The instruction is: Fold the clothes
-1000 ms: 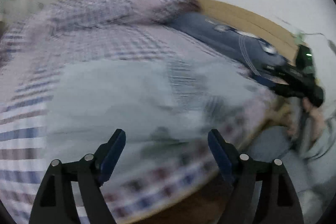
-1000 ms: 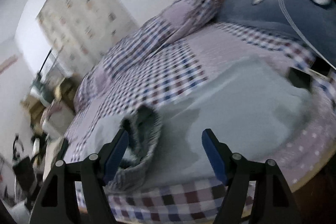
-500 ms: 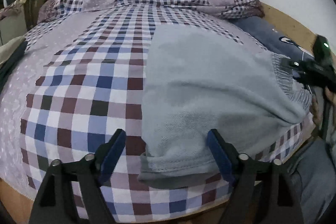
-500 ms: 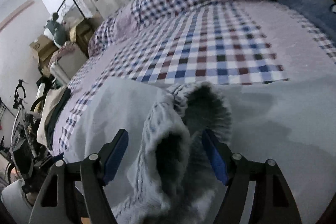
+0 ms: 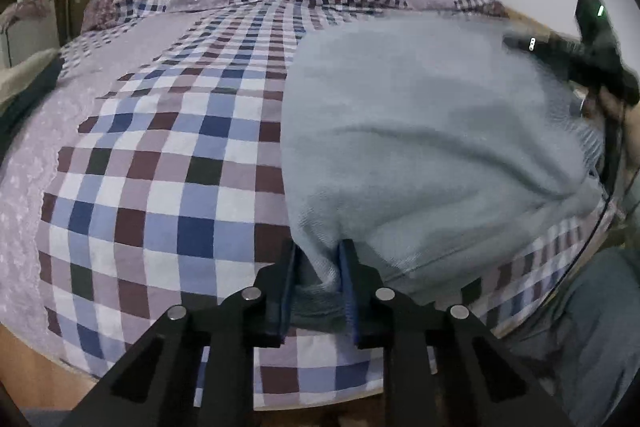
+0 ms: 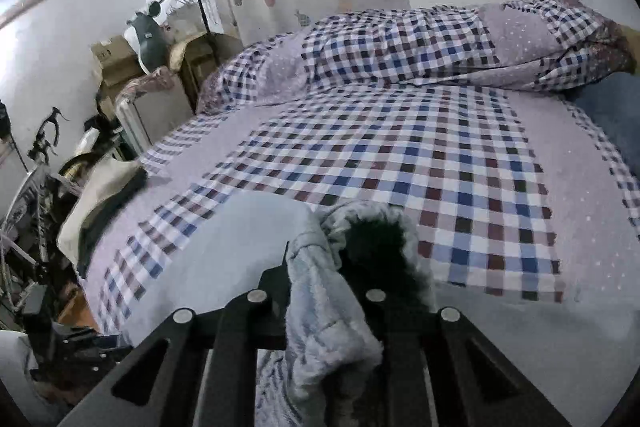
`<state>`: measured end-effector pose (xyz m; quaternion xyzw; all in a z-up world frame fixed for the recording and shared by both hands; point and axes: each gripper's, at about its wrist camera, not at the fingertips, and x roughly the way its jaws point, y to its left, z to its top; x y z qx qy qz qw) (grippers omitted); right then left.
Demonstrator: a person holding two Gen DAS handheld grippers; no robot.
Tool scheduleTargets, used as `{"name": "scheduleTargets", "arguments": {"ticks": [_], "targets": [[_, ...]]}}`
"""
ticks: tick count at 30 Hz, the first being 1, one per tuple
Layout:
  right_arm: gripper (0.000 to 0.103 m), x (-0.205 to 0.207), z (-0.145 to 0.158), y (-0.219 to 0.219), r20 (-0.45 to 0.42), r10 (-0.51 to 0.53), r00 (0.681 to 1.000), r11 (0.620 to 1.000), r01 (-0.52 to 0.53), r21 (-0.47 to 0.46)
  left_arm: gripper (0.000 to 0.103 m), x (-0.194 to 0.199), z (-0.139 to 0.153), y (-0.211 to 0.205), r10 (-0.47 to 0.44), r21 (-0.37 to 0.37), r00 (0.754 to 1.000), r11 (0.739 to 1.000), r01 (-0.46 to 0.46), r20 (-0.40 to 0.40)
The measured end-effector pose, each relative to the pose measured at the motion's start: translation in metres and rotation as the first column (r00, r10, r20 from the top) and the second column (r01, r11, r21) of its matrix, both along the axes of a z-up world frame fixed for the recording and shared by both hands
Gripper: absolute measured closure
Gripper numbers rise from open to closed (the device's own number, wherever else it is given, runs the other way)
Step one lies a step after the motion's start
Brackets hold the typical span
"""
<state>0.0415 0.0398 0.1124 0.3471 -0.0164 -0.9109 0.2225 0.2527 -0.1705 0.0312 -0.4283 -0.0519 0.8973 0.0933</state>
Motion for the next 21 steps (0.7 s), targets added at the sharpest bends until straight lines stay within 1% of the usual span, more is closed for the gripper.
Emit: {"name": "scheduleTargets", "arguments": {"ticks": [2,3,4,6,7,8,10,11,12,15,17,19,21], "targets": [[0.085,-0.017,-0.027,0.007,0.093,-0.044,0.995,0.997,0.039,0.059,0.081,-0.001,-0.002,-0.005,0.003,0.031,1.0,1.0,-0.004,0.021],[0.078,-0.023,-0.039,0.012,0.135,-0.068,0.988,0.995,0.058,0.078,0.08,-0.001,-0.002,-0.008,0.006,0.047,0.999,0.999,-0.008,0.032],[0.073,-0.025,-0.046,0.018,0.164,-0.093,0.982,0.994,0.082,0.075,0.077,0.0,-0.002,-0.01,0.009,0.058,0.999,0.998,-0.012,0.04],[0.047,-0.013,-0.045,0.039,0.174,-0.164,0.971,0.986,0.166,0.003,0.073,0.002,-0.002,-0.015,0.018,0.075,0.999,0.997,-0.022,0.049],[0.044,-0.004,-0.041,0.047,0.166,-0.185,0.969,0.981,0.192,-0.028,0.066,0.003,-0.002,-0.018,0.025,0.085,0.998,0.996,-0.03,0.055],[0.042,0.01,-0.035,0.057,0.15,-0.2,0.968,0.974,0.213,-0.077,0.053,0.003,-0.002,-0.023,0.041,0.098,0.997,0.994,-0.047,0.065],[0.042,0.041,-0.024,0.074,0.121,-0.225,0.967,0.957,0.243,-0.161,0.042,0.004,-0.004,-0.034,0.07,0.138,0.994,0.987,-0.082,0.086],[0.041,0.057,-0.019,0.083,0.105,-0.241,0.965,0.945,0.258,-0.202,0.041,0.005,-0.005,-0.039,0.083,0.166,0.992,0.981,-0.098,0.097],[0.041,0.071,-0.016,0.09,0.1,-0.249,0.963,0.935,0.266,-0.234,0.041,0.005,-0.005,-0.046,0.087,0.212,0.99,0.971,-0.109,0.109],[0.041,0.106,-0.014,0.104,0.107,-0.253,0.961,0.914,0.274,-0.3,0.041,0.005,-0.003,-0.064,0.092,0.344,0.987,0.93,-0.132,0.13],[0.041,0.122,-0.027,0.101,0.138,-0.236,0.962,0.916,0.268,-0.3,0.041,0.008,-0.004,-0.066,0.093,0.389,0.985,0.91,-0.142,0.143],[0.04,0.125,-0.036,0.093,0.174,-0.215,0.961,0.931,0.256,-0.262,0.041,0.009,-0.005,-0.069,0.089,0.421,0.983,0.895,-0.15,0.162],[0.04,0.129,-0.039,0.083,0.171,-0.187,0.967,0.952,0.221,-0.212,0.041,0.009,-0.008,-0.071,0.081,0.445,0.981,0.882,-0.153,0.177]]}}
